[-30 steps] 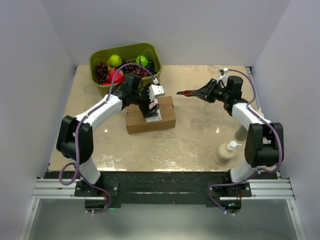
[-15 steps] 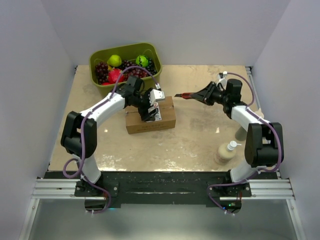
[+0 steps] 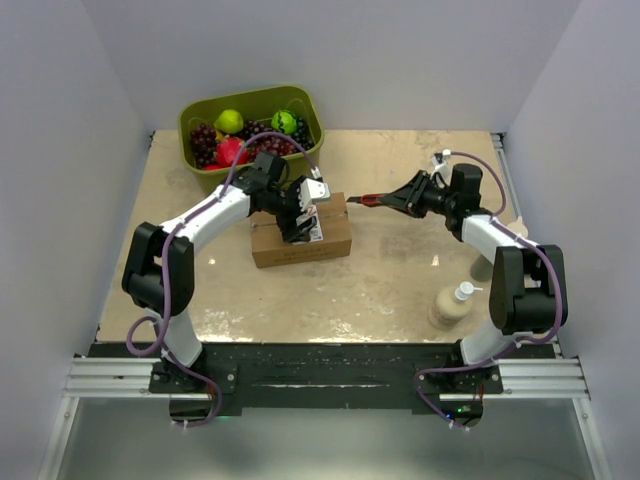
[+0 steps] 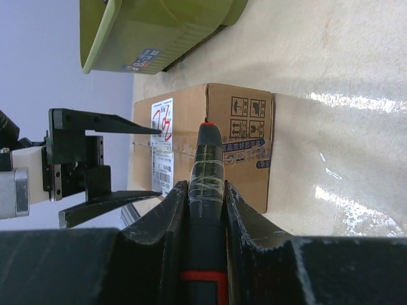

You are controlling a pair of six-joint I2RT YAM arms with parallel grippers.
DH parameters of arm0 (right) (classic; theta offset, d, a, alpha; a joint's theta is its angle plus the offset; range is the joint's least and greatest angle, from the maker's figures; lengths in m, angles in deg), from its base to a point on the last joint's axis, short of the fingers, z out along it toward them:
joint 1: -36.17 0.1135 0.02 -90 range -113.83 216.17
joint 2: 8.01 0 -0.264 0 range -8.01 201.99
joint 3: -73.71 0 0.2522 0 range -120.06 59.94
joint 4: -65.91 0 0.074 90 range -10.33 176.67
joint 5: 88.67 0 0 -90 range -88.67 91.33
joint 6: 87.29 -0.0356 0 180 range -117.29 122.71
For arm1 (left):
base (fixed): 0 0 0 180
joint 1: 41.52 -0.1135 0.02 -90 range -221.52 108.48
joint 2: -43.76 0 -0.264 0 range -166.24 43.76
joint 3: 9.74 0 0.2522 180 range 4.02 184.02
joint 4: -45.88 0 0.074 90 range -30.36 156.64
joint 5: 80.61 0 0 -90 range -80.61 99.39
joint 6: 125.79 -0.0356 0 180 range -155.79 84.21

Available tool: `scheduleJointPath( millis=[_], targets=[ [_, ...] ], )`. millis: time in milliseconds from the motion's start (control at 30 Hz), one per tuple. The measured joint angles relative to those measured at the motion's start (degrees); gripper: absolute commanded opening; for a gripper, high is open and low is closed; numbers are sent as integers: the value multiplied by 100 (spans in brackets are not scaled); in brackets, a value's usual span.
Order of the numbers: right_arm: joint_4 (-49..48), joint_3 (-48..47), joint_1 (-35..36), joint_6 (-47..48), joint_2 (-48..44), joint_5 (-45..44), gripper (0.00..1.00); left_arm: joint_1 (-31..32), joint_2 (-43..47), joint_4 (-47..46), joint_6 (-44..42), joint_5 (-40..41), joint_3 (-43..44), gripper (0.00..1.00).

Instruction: Unpack the express box

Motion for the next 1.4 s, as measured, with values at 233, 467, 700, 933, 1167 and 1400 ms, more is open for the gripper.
scheduleJointPath(
  millis=[233,467,700,933,1167,1400],
  targets=[
    [-50,13,0,-2,0,17,0,0,-2,9,-44,-2,0,88],
    [-186,90,-55,-81,0,13,0,0,-17,24,-46,-4,17,88],
    [-269,90,-103,-118,22,26,0,0,-28,46,-50,-7,33,88],
    [-348,90,-103,-188,166,179,0,0,-35,46,-57,-9,33,88],
    [-402,90,-103,-212,168,313,0,0,-85,118,-70,-24,103,87],
    [-420,90,-105,-238,168,334,0,-2,-90,129,-79,-28,107,88]
  ],
)
